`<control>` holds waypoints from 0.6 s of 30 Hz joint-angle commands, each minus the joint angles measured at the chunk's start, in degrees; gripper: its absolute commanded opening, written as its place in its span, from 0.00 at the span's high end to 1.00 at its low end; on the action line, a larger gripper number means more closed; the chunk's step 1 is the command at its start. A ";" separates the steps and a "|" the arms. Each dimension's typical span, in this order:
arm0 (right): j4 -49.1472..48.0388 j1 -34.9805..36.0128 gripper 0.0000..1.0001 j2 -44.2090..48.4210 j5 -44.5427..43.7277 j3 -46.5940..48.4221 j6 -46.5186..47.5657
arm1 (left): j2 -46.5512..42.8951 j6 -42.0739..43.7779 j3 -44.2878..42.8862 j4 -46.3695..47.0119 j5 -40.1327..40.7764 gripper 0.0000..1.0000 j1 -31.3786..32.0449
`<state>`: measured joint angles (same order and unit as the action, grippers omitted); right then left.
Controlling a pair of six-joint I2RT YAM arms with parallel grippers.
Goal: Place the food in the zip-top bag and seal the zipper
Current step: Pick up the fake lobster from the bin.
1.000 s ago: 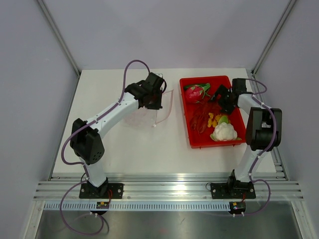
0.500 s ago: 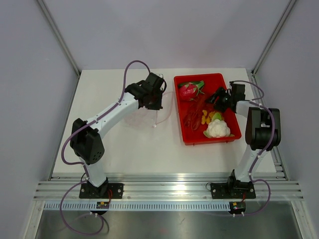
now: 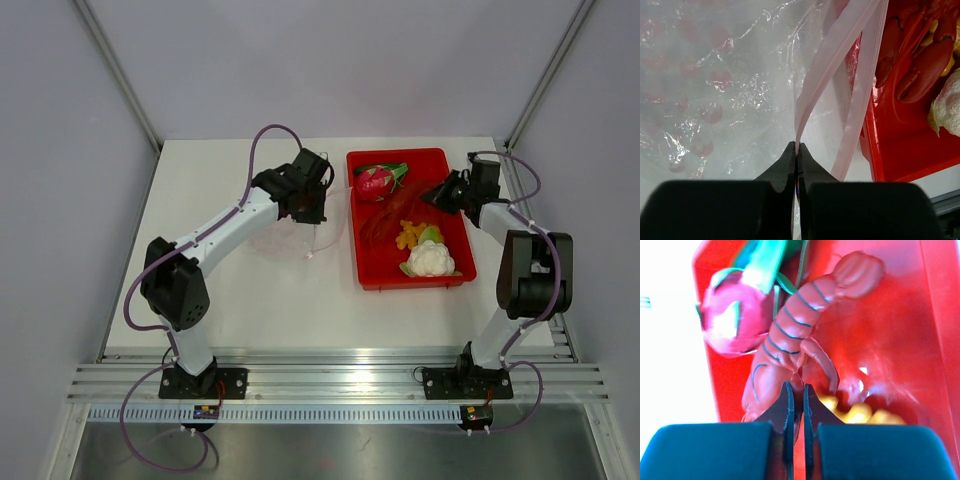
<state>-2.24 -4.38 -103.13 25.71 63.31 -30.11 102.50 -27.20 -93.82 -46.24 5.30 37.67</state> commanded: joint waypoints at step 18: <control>6.98 4.03 0.23 34.59 -15.52 -29.04 -6.81 | -0.37 1.45 -0.22 2.91 -1.78 1.00 -0.05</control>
<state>3.53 -0.43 -68.42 13.85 34.68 -35.94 102.50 -26.37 -93.60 -45.87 5.08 37.67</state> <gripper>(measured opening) 0.728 0.009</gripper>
